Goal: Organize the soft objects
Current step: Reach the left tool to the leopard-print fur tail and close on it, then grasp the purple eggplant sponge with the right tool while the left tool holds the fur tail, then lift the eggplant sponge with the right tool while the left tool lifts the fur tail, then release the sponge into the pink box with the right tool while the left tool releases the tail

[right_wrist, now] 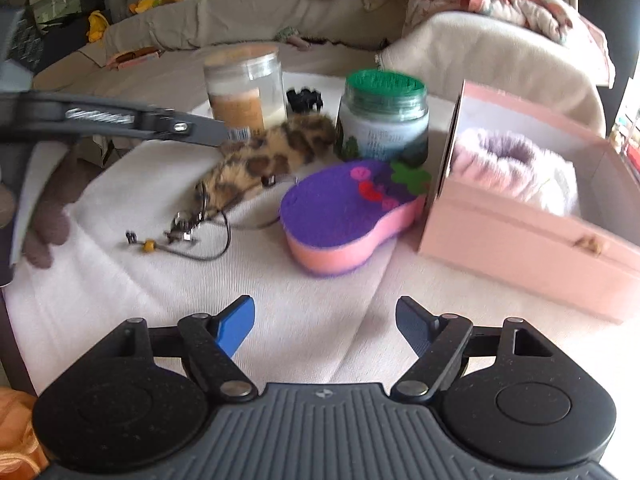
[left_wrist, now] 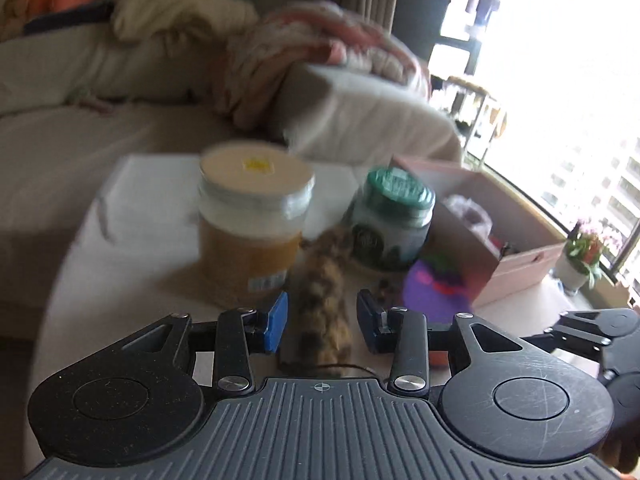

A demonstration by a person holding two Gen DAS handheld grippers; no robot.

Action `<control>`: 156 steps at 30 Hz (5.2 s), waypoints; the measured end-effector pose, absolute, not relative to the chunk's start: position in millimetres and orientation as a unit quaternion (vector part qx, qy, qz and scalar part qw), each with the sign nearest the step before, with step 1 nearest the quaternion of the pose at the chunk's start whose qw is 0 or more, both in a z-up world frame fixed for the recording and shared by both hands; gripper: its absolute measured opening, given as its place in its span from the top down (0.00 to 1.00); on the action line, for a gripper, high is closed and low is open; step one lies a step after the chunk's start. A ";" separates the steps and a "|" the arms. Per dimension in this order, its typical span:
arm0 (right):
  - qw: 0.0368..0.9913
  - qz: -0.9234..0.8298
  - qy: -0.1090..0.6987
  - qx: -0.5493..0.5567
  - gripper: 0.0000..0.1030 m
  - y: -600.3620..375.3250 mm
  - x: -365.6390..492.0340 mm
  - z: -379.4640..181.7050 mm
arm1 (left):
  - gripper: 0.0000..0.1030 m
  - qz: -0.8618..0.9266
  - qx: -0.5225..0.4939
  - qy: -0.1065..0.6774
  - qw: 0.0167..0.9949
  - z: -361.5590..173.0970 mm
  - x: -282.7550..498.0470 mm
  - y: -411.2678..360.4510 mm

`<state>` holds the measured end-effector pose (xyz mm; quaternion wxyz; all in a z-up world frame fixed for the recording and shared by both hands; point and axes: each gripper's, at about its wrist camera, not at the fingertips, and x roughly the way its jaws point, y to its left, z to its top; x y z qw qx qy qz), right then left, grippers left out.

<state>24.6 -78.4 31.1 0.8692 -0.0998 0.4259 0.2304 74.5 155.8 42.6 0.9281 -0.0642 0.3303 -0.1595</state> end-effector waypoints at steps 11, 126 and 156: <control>0.879 0.223 0.408 -0.108 0.04 -74.7 11.8 19.9 | 0.65 -0.160 -0.036 0.361 0.918 13.3 73.5 152.1; 0.979 0.033 0.197 -0.038 0.28 -280.7 1.4 174.7 | 0.85 -0.329 -0.110 0.188 0.919 225.9 202.3 -62.3; 0.893 0.119 0.427 0.075 0.22 -247.9 169.7 95.5 | 0.81 -0.253 -0.166 0.370 0.878 100.6 246.0 92.6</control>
